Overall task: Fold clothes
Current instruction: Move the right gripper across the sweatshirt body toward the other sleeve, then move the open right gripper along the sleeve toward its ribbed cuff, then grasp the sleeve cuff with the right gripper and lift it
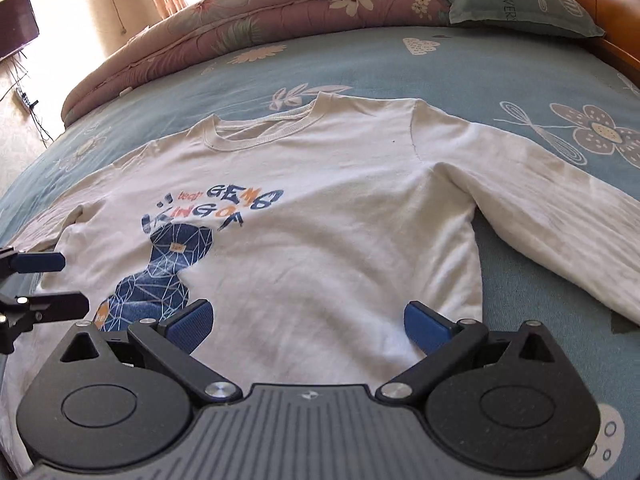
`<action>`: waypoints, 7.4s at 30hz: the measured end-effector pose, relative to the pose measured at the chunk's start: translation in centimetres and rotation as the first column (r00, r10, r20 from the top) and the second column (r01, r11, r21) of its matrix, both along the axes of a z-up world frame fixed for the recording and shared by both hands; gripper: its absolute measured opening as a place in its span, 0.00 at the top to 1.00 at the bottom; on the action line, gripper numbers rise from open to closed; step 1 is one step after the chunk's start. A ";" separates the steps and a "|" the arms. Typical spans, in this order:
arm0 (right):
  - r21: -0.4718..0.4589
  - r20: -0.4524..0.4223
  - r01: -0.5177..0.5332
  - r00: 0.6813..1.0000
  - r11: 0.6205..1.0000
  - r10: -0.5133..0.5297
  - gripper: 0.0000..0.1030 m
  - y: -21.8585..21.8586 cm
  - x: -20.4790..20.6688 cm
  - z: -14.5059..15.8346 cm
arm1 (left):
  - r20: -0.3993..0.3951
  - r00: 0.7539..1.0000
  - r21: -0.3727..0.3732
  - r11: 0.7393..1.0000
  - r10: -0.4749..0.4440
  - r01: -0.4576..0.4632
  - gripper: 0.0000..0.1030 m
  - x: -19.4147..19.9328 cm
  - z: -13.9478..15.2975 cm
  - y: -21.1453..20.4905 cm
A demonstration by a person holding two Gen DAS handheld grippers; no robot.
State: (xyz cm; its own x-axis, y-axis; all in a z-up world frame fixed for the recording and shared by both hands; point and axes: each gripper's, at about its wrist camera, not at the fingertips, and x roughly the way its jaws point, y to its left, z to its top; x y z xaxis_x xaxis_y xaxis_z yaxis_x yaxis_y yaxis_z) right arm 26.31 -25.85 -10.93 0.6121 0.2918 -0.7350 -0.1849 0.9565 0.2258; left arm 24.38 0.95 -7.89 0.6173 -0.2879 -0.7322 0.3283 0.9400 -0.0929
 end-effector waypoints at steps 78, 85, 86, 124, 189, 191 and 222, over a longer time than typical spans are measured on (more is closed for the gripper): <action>0.380 0.065 0.614 0.728 0.691 -0.683 0.00 -26.2 -7.9 0.5 | -0.027 0.994 0.078 0.991 -0.105 0.107 0.01 -0.6 -2.9 -4.1; 0.333 0.005 0.700 0.669 0.632 -0.743 0.00 -28.3 -10.1 -0.6 | -0.026 0.994 0.075 0.991 -0.107 0.109 0.01 -0.7 -2.8 -3.9; 0.315 0.006 0.715 0.657 0.625 -0.754 0.00 -28.3 -10.6 -0.4 | -0.026 0.994 0.076 0.991 -0.107 0.109 0.01 -0.7 -2.8 -3.9; 0.535 -0.012 0.733 0.504 0.421 -0.864 0.00 -29.3 -13.1 -2.8 | 0.033 0.953 0.102 0.950 -0.301 0.296 0.01 -4.5 -1.7 -8.0; 0.526 0.230 0.564 0.627 0.637 -0.745 0.00 -28.2 -5.9 1.5 | 0.038 0.949 0.100 0.946 -0.314 0.309 0.01 -3.8 -0.7 -6.2; 0.520 0.233 0.548 0.646 0.655 -0.727 0.00 -27.2 -4.9 2.3 | 0.054 0.936 0.102 0.934 -0.348 0.342 0.01 -4.1 -0.3 -6.0; 0.471 0.240 0.233 0.894 0.851 -0.378 0.00 -7.3 10.4 10.0 | 0.115 0.950 0.179 0.947 -0.291 0.269 0.01 -4.5 1.3 1.8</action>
State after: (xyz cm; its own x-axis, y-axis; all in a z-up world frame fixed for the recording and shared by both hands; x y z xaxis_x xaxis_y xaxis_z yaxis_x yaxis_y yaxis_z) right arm 36.74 -33.17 -0.94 0.8962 0.2854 -0.3398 -0.0284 0.8010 0.5980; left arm 19.89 2.76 -6.60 0.6266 -0.3504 -0.6961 0.5792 0.8071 0.1150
